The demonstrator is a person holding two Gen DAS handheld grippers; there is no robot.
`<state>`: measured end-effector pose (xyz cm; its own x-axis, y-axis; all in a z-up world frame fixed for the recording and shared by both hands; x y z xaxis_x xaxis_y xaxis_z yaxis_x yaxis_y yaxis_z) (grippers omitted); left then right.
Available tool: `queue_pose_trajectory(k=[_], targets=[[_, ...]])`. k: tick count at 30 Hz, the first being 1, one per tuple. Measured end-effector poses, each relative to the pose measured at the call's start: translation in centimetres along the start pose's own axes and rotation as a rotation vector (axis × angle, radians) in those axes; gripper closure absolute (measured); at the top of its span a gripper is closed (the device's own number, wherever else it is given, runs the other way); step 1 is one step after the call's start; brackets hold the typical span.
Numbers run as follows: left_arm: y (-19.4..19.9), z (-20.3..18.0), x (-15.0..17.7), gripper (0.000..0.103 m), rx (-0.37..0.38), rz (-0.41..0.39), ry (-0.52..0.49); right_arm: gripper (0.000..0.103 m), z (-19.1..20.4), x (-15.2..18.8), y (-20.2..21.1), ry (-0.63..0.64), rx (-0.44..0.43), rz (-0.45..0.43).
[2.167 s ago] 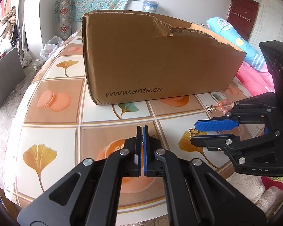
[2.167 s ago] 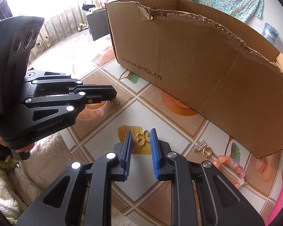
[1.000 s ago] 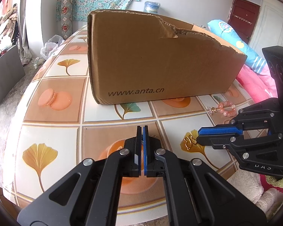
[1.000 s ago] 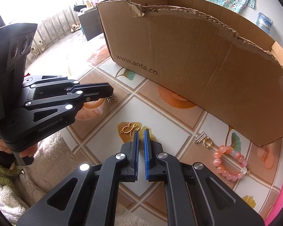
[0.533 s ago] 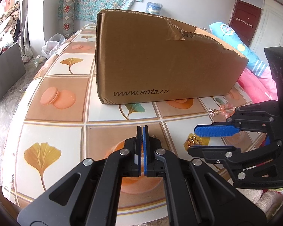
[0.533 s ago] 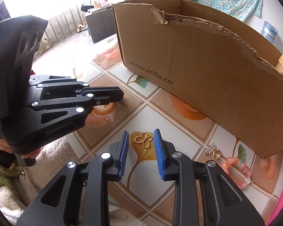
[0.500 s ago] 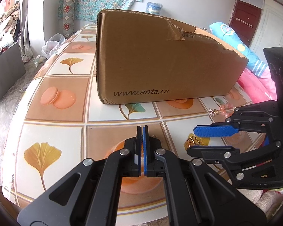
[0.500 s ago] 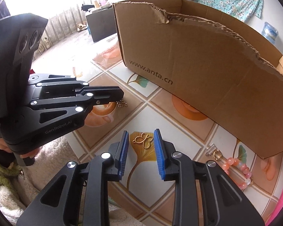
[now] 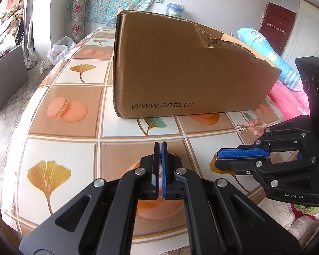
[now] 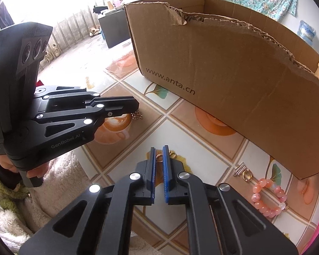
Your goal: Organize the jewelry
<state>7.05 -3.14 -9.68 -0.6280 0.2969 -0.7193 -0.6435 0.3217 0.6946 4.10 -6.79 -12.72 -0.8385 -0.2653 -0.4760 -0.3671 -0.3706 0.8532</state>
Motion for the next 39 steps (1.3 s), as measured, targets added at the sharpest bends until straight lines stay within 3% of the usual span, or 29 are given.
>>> queue_pose_trajectory(k=[6,7,8,10,16,19,20,25,32,33,34,39], targets=[[0.0,0.0,0.0,0.102,0.0,0.002,0.003,0.095,-0.5,-0.2,0.8,-0.001,-0.009,-0.007],[0.0,0.0,0.0,0.102,0.0,0.001,0.003,0.091,-0.7,-0.3,0.8,0.0,-0.006,-0.005],[0.0,0.0,0.0,0.102,0.0,0.001,0.003,0.082,-0.9,-0.4,0.6,0.001,-0.004,0.004],[0.0,0.0,0.0,0.102,0.0,0.003,0.002,0.077,-0.7,-0.7,0.2,0.014,-0.008,0.027],[0.1,0.0,0.1,0.102,0.004,0.003,0.008,0.076,0.0,-1.3,-0.9,0.124,0.018,0.135],[0.1,0.1,0.2,0.102,0.008,0.0,0.015,0.079,0.2,-1.8,-1.3,0.149,0.032,0.194],[0.2,0.2,0.3,0.102,0.01,-0.001,0.017,0.084,0.3,-2.0,-1.4,0.156,0.033,0.209],[0.4,0.4,0.4,0.102,0.016,-0.01,0.033,0.086,0.6,-2.5,-2.0,0.17,0.046,0.268],[0.3,0.6,0.5,0.102,0.031,-0.017,0.048,0.087,0.6,-3.6,-2.4,0.155,0.043,0.287],[0.3,0.7,0.5,0.102,0.032,-0.018,0.049,0.089,0.6,-3.6,-2.4,0.152,0.041,0.287],[0.3,0.7,0.4,0.102,0.033,-0.018,0.048,0.1,0.5,-3.7,-2.2,0.147,0.035,0.288],[0.3,0.8,0.5,0.102,0.033,-0.015,0.048,0.1,0.5,-4.2,-1.8,0.132,0.027,0.292]])
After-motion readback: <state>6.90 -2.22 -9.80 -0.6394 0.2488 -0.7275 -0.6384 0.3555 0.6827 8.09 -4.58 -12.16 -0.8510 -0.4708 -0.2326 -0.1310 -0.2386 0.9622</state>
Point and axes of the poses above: each gripper's, at about its wrist camera, not at the fingertips, and y roughly against the way its jaws point, z to its left, x to its underside, the point moved 8 cm from there along -y, roughly the way its jaws point, and after that the axes turned 15 degrees about -y, right-handed, at the moved point
